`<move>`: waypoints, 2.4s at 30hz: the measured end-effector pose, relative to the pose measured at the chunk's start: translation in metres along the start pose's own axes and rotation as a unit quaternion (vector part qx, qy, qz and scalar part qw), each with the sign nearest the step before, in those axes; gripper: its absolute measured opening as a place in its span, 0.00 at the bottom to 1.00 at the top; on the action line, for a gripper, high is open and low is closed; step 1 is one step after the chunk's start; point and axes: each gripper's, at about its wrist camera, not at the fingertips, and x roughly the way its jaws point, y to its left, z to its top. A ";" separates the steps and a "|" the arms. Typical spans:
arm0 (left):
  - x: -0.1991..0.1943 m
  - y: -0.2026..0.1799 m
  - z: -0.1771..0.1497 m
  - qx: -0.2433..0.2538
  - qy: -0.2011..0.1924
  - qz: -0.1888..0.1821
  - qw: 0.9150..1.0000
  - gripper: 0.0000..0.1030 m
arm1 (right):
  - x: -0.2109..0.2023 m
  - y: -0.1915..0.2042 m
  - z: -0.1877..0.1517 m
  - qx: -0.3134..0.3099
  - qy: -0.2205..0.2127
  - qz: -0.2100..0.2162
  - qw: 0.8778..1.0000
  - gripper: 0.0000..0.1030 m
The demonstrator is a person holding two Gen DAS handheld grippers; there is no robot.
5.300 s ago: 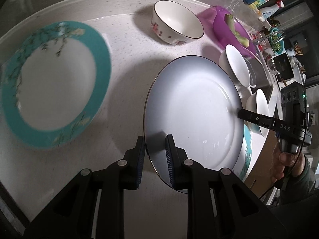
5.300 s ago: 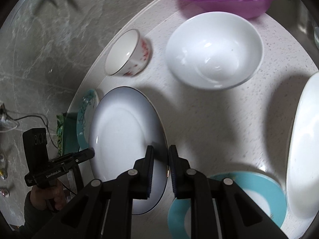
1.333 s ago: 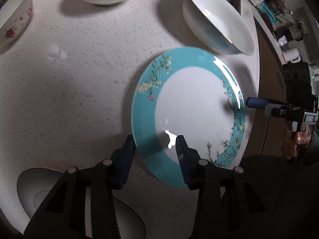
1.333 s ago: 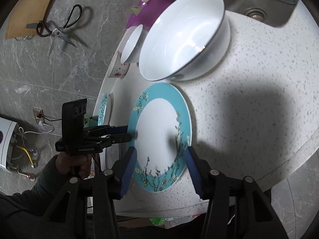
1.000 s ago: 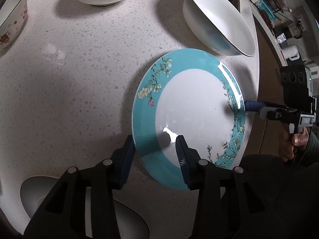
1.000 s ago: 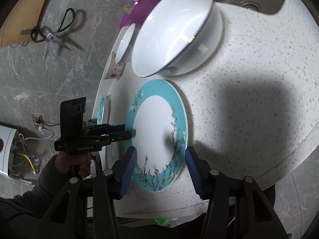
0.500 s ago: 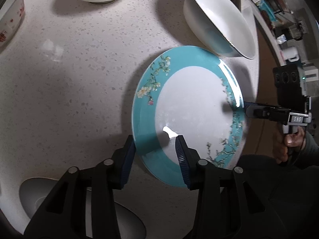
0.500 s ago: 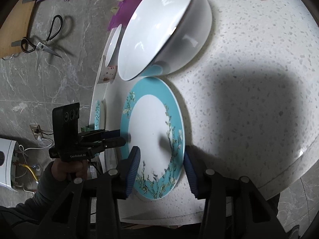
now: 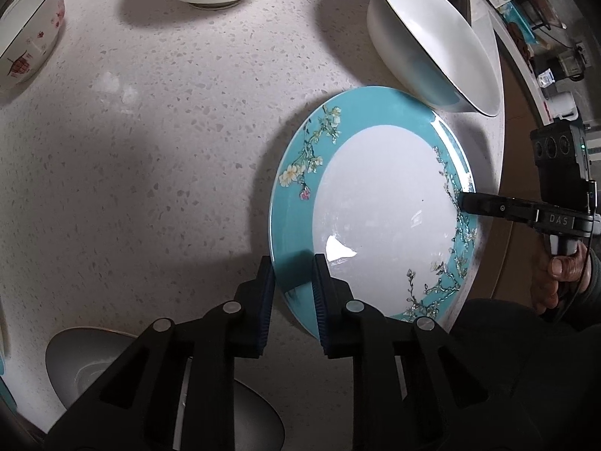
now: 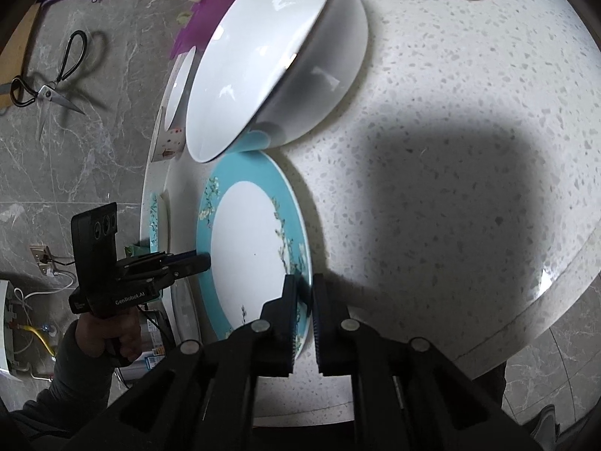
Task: Organize plates and bowls
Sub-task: 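Carry the teal floral plate with both grippers onto the grey-rimmed plate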
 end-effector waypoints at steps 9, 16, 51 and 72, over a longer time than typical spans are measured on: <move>-0.001 -0.010 -0.003 -0.007 -0.006 0.004 1.000 0.17 | -0.007 0.010 0.002 -0.010 0.002 0.008 1.000 0.10; -0.015 -0.010 -0.008 -0.015 -0.005 0.008 1.000 0.17 | -0.007 0.020 0.001 -0.015 0.006 0.013 1.000 0.10; -0.075 0.061 -0.159 -0.182 -0.058 0.042 0.981 0.17 | 0.080 0.160 -0.013 -0.146 0.123 0.050 0.980 0.10; -0.033 0.126 -0.209 -0.256 -0.047 0.041 0.965 0.18 | 0.166 0.201 -0.029 -0.190 0.174 0.014 0.966 0.11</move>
